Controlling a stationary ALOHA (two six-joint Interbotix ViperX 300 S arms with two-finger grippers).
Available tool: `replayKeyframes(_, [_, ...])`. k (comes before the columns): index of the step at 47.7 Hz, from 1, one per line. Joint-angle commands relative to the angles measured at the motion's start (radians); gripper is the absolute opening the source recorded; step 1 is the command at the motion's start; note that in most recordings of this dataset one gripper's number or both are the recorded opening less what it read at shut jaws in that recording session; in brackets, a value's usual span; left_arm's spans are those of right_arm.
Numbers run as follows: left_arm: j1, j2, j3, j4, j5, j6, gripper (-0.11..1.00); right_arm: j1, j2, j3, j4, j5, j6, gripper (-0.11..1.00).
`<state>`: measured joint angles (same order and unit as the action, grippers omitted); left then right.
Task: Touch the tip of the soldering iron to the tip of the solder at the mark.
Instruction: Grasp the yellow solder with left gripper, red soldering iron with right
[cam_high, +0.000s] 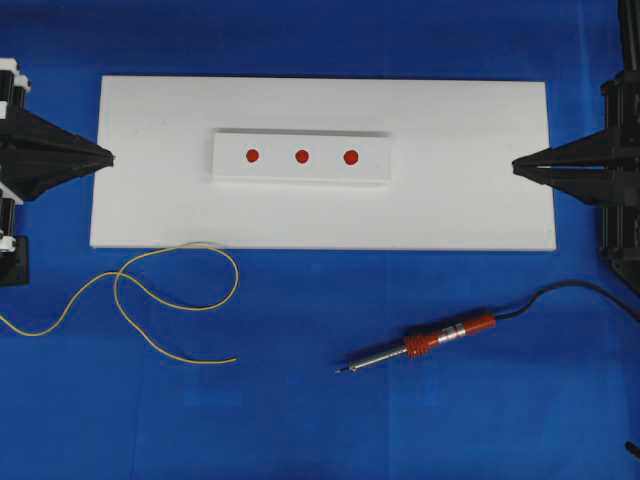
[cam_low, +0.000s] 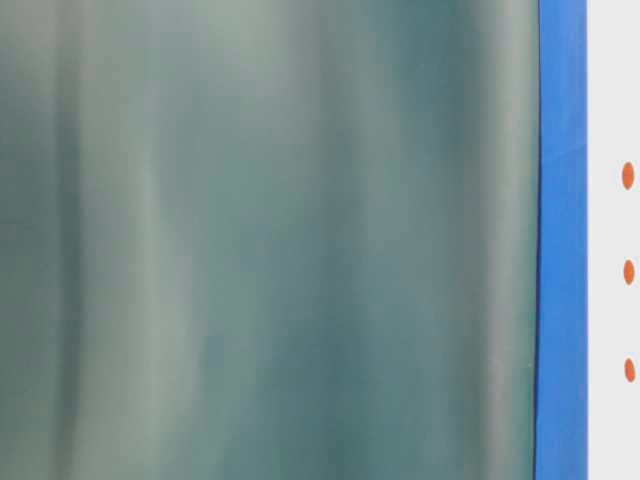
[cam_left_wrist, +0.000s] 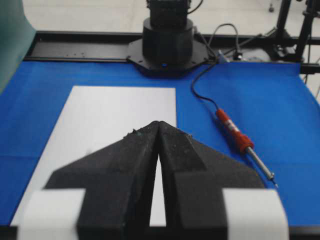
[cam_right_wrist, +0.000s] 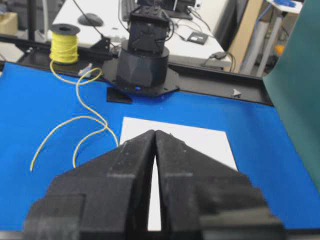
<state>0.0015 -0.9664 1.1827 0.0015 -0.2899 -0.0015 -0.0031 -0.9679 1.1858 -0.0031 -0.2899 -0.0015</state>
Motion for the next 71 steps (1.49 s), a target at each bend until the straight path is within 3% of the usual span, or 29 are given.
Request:
replayKeyframes(1, [-0.031, 0.006, -0.018, 0.002, 0.012, -0.014, 0.0, 0.017, 0.014, -0.034, 0.002, 0.0, 0.009, 0.0])
replayKeyframes(12, [-0.109, 0.014, -0.015, 0.0, 0.029, -0.026, 0.0, 0.104, 0.051, -0.078, 0.002, 0.138, 0.012, -0.06])
replayKeyframes(28, [-0.264, 0.092, 0.002, 0.0, 0.025, -0.014, 0.0, 0.256, 0.124, -0.072, 0.011, 0.152, 0.023, -0.03])
replayKeyframes(33, [-0.302, 0.138, 0.017, 0.002, 0.012, -0.026, 0.02, 0.296, 0.167, -0.067, 0.011, 0.153, 0.055, 0.09])
replayKeyframes(35, [-0.324, 0.156, 0.02, 0.002, 0.008, -0.028, 0.09, 0.31, 0.186, -0.067, 0.011, 0.153, 0.069, 0.17])
replayKeyframes(44, [-0.419, 0.258, 0.028, 0.0, -0.011, -0.028, 0.65, 0.374, 0.296, -0.052, 0.011, 0.15, 0.144, 0.73])
replayKeyframes(48, [-0.436, 0.318, 0.032, 0.0, -0.023, -0.032, 0.84, 0.383, 0.357, -0.041, 0.012, 0.14, 0.163, 0.92])
replayKeyframes(60, [-0.465, 0.557, 0.051, 0.0, -0.19, -0.058, 0.79, 0.396, 0.545, 0.014, 0.029, -0.061, 0.167, 0.89])
replayKeyframes(71, [-0.489, 0.785, 0.055, -0.002, -0.413, -0.061, 0.78, 0.451, 0.733, 0.049, 0.101, -0.272, 0.169, 0.89])
